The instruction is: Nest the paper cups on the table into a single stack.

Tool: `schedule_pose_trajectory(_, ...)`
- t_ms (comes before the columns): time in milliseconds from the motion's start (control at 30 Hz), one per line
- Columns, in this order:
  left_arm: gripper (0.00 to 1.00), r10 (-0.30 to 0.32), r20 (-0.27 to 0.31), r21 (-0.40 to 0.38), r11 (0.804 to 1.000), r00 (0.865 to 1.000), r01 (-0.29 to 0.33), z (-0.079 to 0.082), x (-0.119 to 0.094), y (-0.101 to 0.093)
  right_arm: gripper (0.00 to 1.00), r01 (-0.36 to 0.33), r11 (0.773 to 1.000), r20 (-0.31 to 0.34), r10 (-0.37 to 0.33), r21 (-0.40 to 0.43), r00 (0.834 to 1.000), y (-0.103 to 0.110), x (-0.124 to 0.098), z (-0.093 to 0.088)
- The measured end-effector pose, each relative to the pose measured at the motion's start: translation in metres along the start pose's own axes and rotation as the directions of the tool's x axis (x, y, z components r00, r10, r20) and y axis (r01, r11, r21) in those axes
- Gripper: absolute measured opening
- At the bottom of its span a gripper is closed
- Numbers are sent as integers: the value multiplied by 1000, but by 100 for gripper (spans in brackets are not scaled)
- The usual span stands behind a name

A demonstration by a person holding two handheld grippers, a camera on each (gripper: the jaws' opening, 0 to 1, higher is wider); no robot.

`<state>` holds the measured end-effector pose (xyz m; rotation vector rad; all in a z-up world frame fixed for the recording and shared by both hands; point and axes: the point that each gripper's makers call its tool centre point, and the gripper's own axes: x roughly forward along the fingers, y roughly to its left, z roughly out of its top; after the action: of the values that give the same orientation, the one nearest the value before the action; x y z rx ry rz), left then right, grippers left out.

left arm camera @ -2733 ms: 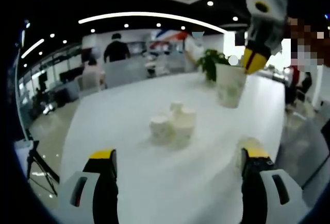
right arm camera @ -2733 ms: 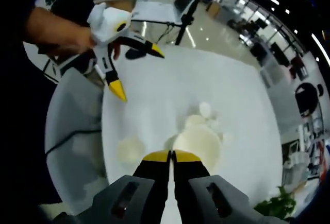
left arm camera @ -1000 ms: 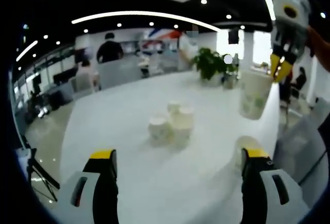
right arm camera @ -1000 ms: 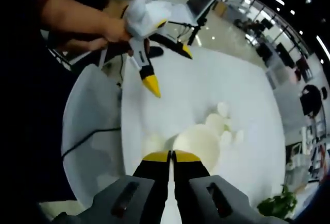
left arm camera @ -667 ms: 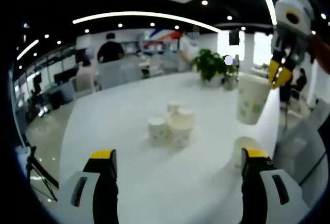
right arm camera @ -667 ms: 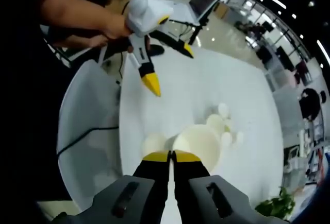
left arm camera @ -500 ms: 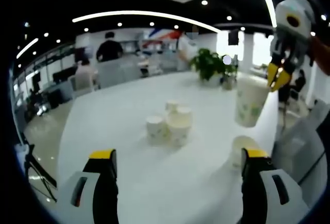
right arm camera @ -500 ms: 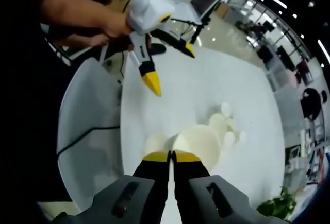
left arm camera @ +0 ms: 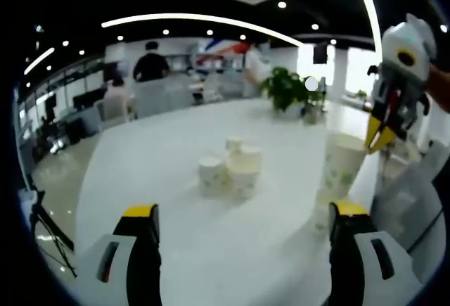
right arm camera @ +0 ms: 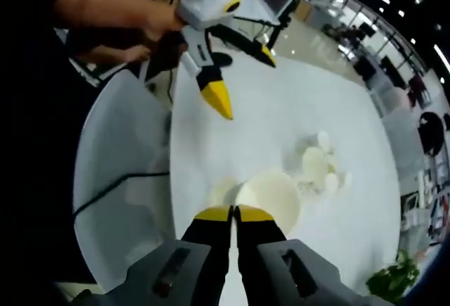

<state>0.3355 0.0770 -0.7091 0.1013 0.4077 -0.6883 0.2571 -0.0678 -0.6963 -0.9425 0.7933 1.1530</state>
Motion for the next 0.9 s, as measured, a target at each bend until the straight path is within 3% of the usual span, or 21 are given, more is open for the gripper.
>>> schedule_pose_trajectory(533,99,15,5,-14,1000,1000,-14,-5,-3,1,0,-43,999,-34,43,-1,998,10,28,-7)
schedule_pose_trajectory(900,98,35,1,-30,999,999,-35,-13,-10,2,0,-61,998,-30,61,14,998,16,36,-12)
